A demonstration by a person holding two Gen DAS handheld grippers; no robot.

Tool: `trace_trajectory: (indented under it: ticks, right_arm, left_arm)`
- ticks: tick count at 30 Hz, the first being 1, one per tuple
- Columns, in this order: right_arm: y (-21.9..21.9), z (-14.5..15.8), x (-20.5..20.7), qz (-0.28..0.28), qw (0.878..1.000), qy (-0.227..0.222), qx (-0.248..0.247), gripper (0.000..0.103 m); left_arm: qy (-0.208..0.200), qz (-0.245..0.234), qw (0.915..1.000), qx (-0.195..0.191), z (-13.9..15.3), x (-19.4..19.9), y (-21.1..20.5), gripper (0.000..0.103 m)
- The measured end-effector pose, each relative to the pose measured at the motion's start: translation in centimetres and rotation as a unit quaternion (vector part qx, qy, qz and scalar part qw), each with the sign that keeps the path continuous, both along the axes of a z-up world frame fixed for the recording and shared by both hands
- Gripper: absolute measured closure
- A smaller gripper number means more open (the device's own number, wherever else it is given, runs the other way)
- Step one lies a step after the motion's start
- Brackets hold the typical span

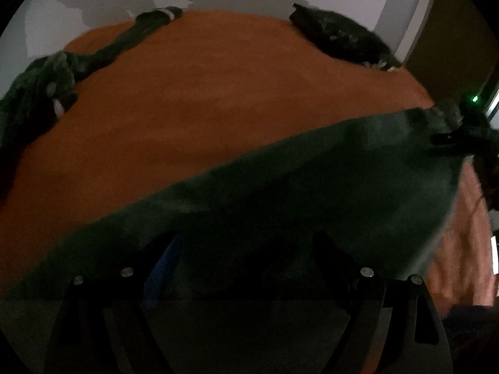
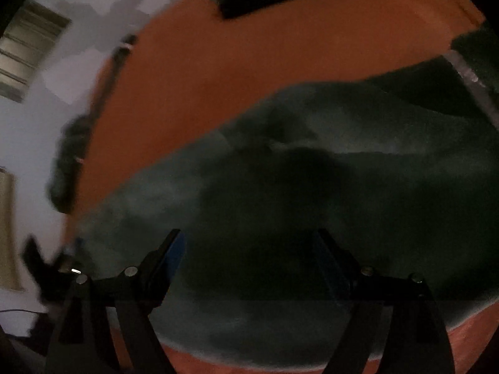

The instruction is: Fold clothes

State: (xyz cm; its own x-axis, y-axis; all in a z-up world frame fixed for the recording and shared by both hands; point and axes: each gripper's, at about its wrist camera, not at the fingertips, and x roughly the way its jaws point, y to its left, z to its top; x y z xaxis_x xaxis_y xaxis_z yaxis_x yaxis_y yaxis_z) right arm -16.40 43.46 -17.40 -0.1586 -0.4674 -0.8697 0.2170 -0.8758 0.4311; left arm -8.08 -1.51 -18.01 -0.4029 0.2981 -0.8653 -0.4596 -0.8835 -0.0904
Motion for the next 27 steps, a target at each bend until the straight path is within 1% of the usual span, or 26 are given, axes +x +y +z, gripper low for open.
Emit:
trace_trajectory:
  ticks: [2,4,5,7,8,10,11,13,14,15,16,18,19,20,21,22,23,25,27]
  right_arm:
    - [2.1,0.9,-1.3,-0.038,0.998,0.041,0.012,0.023]
    - [4.9,2.5,-2.6,-0.087,0.992,0.089,0.029,0.022]
    - [6.9,3.3,-3.1,-0.113,0.986,0.111,0.044,0.022]
    - [10.9,4.9,-4.0,-0.165,0.972,0.154,0.072,0.022]
    - [12.6,5.5,-4.2,-0.185,0.965,0.168,0.078,0.022]
    - [14.6,6.2,-3.9,-0.204,0.963,0.166,0.059,0.022]
    - [15.2,6.6,-3.9,-0.207,0.963,0.166,0.053,0.022]
    - [15.2,7.6,-4.1,-0.189,0.965,0.172,0.063,0.022]
    - [14.8,7.9,-4.5,-0.171,0.966,0.179,0.079,0.022]
    - [14.3,7.6,-5.4,-0.152,0.968,0.177,0.093,0.018]
    - [13.9,7.2,-6.3,-0.132,0.971,0.172,0.105,0.014]
    - [13.3,6.2,-8.2,-0.087,0.977,0.147,0.126,0.014]
    - [12.7,5.9,-8.8,-0.065,0.977,0.142,0.141,0.014]
    - [12.1,5.6,-9.4,-0.044,0.977,0.137,0.157,0.034]
    - [11.6,5.4,-9.9,-0.027,0.976,0.132,0.171,0.08]
    - [11.5,5.5,-10.3,-0.026,0.975,0.128,0.181,0.096]
    - [11.7,5.7,-10.6,-0.039,0.974,0.124,0.186,0.094]
    - [13.0,6.1,-11.5,-0.084,0.97,0.135,0.183,0.094]
    - [14.7,5.3,-12.2,-0.125,0.972,0.115,0.164,0.094]
  left_arm:
    - [-0.008,0.011,0.9999,0.003,-1.0,-0.2,-1.0,0.018]
    - [-0.002,0.009,0.9998,0.016,-1.4,0.1,-1.9,0.018]
    - [0.008,0.002,0.9999,0.007,-1.5,0.4,-1.8,0.018]
    - [0.031,-0.013,0.9992,-0.019,-1.8,1.1,-1.4,0.018]
    - [0.041,-0.019,0.9985,-0.03,-1.8,1.5,-1.3,0.018]
    - [0.056,-0.024,0.9971,-0.045,-1.7,2.0,-1.2,0.018]
    - [0.058,-0.024,0.997,-0.045,-1.6,2.2,-1.4,0.018]
    - [0.052,-0.023,0.9977,-0.037,-1.4,2.0,-1.7,0.018]
    - [0.048,-0.023,0.9981,-0.032,-1.4,1.8,-1.9,0.018]
    - [0.044,-0.023,0.9984,-0.028,-1.3,1.7,-2.0,0.018]
    - [0.041,-0.022,0.9986,-0.025,-1.4,1.5,-1.8,0.018]
    - [0.035,-0.02,0.9989,-0.022,-1.4,1.1,-1.3,0.018]
    - [0.034,-0.018,0.999,-0.022,-1.5,1.0,-1.2,0.018]
    - [0.035,-0.018,0.999,-0.022,-1.5,1.0,-1.1,0.018]
    - [0.036,-0.018,0.9989,-0.023,-1.5,1.1,-0.9,0.018]
    - [0.038,-0.018,0.9989,-0.023,-1.5,1.2,-0.9,0.018]
    - [0.039,-0.019,0.9988,-0.021,-1.6,1.2,-0.8,0.018]
    - [0.043,-0.02,0.9987,-0.018,-1.8,1.2,-0.8,0.018]
    - [0.05,-0.026,0.9984,-0.009,-2.3,1.1,-0.9,0.017]
